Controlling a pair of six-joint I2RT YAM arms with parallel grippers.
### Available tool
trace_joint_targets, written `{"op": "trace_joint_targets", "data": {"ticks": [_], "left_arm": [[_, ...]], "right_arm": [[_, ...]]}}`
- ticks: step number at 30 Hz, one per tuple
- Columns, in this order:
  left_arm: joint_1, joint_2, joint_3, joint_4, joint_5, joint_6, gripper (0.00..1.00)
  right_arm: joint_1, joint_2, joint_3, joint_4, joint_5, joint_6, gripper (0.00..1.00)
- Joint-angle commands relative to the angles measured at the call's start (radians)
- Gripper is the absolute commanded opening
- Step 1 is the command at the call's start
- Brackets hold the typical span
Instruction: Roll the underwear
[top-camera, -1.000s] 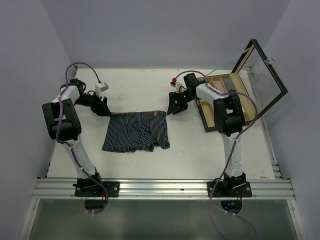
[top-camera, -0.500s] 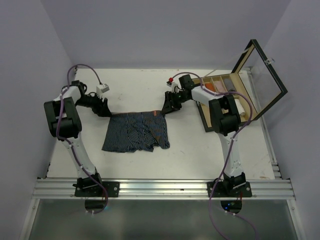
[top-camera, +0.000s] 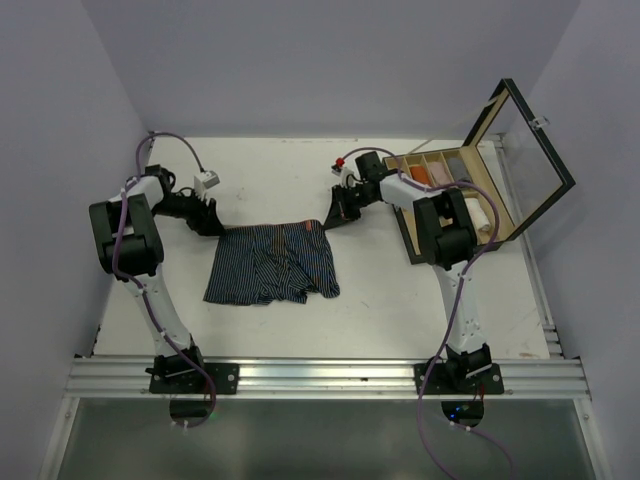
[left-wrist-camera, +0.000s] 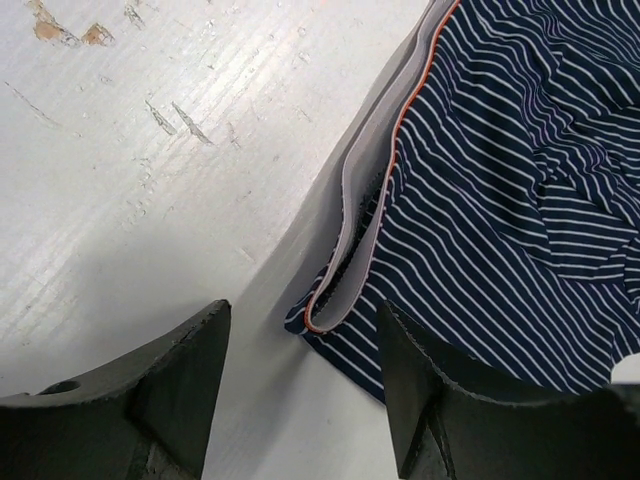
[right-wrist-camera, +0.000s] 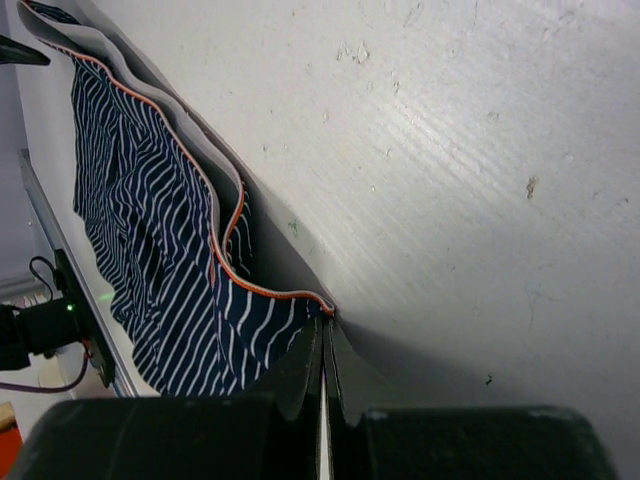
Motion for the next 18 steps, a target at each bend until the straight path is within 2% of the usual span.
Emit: {"op": "trace_joint_targets", "data": {"ticks": [1, 4, 7, 8, 10, 11, 13, 14, 16, 18], "left_arm": [[0.0, 0.01, -0.006, 0.05, 0.072, 0.038, 0.63], [0.0, 0.018, -0.001, 0.049, 0.109, 0.056, 0.63], [-0.003, 0.036, 0.023, 0.012, 0.131, 0.09, 0.54], [-0.003, 0.041, 0.031, 0.0, 0.137, 0.096, 0.45], [-0.003, 0.047, 0.042, -0.031, 0.149, 0.113, 0.33], [-0.005, 0.044, 0.043, -0.04, 0.157, 0.118, 0.22], [-0.005, 0.026, 0.045, -0.063, 0.161, 0.127, 0.12], [-0.001, 0.016, 0.046, -0.07, 0.171, 0.124, 0.04], [0.0, -0.019, 0.052, -0.067, 0.177, 0.095, 0.0], [0.0, -0.072, 0.051, -0.032, 0.189, 0.064, 0.0]], "right_arm": [[0.004, 0.036, 0.037, -0.023, 0.043, -0.048, 0.01], [0.003, 0.038, 0.054, -0.019, 0.017, -0.053, 0.0], [0.0, 0.027, 0.065, -0.008, -0.024, -0.047, 0.0], [-0.005, 0.019, 0.065, 0.0, -0.032, -0.049, 0.0], [-0.006, -0.007, 0.066, 0.01, -0.054, -0.05, 0.0], [-0.009, -0.017, 0.066, 0.012, -0.054, -0.053, 0.0], [-0.014, -0.057, 0.066, 0.013, -0.067, -0.073, 0.0], [-0.022, -0.07, 0.065, 0.012, -0.071, -0.081, 0.0], [-0.031, -0.117, 0.059, 0.012, -0.083, -0.119, 0.0], [-0.035, -0.152, 0.053, 0.01, -0.089, -0.147, 0.0]]}}
